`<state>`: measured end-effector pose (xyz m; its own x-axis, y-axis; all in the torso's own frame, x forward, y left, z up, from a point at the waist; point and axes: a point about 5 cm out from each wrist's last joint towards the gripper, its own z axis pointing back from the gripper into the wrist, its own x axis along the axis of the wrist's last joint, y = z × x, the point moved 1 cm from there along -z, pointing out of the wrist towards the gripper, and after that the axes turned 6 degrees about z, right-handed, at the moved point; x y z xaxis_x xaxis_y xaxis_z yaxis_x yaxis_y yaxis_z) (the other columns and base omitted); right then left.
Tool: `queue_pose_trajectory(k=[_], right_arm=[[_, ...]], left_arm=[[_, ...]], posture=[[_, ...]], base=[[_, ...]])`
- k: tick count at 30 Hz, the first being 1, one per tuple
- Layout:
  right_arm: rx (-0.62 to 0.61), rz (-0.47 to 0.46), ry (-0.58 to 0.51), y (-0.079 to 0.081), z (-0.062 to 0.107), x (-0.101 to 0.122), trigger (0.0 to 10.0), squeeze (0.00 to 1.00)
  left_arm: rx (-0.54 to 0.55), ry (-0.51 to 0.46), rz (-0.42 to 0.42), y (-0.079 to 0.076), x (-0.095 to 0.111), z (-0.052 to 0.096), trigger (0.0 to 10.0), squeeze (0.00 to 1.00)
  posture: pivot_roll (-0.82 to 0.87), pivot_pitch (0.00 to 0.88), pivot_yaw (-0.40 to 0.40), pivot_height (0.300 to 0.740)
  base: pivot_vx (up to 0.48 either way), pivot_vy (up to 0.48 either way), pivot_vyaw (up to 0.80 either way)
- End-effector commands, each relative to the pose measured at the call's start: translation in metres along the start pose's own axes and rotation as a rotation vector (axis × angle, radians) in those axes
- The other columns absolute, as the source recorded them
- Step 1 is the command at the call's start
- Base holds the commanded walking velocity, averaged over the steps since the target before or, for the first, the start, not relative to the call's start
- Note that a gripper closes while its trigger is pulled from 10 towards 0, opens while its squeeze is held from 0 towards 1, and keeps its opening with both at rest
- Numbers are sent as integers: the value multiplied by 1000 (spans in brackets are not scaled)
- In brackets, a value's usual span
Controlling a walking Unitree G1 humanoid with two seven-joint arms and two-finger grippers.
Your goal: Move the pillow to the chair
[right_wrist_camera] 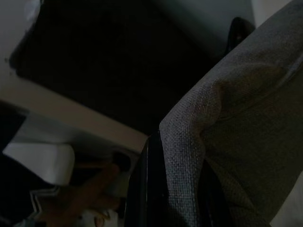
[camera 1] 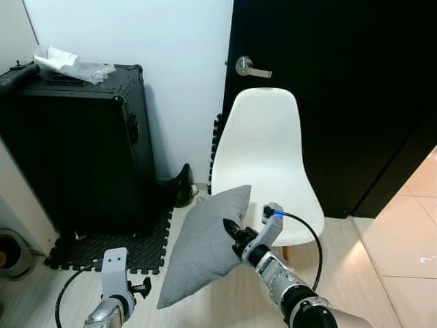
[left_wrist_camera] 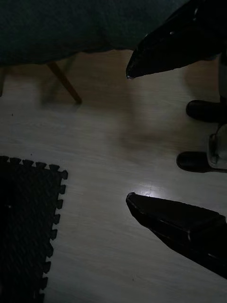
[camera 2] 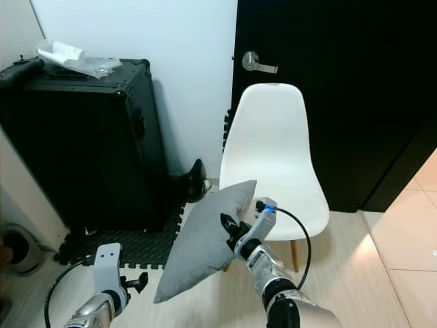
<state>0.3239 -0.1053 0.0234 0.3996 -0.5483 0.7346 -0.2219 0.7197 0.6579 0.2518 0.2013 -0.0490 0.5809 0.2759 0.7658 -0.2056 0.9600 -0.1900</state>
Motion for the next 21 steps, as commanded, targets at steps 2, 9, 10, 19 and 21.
queue_pose_trajectory(k=[2,9,10,19,21], right_arm=[[16,-26,-115,3,-7,28,10000,0],[-65,36,-125,-3,-8,37,10000,0],[-65,36,-129,-3,-8,38,10000,0],[-72,24,-148,-5,-5,37,10000,0],[-81,20,-141,-8,-2,31,10000,0]], left_arm=[[-10,-13,15,-3,0,0,10000,0],[-25,-23,19,-8,2,-1,10000,0],[-28,-22,19,-9,1,-1,10000,0],[-48,-9,11,-14,-3,-1,10000,0],[-77,1,-15,-18,-6,0,10000,0]], posture=[[172,0,-47,724],[168,0,-57,724],[164,0,-50,724],[157,0,-51,724],[147,0,-47,724]], base=[[276,0,0],[285,0,0],[296,0,0],[318,0,0],[347,0,0]])
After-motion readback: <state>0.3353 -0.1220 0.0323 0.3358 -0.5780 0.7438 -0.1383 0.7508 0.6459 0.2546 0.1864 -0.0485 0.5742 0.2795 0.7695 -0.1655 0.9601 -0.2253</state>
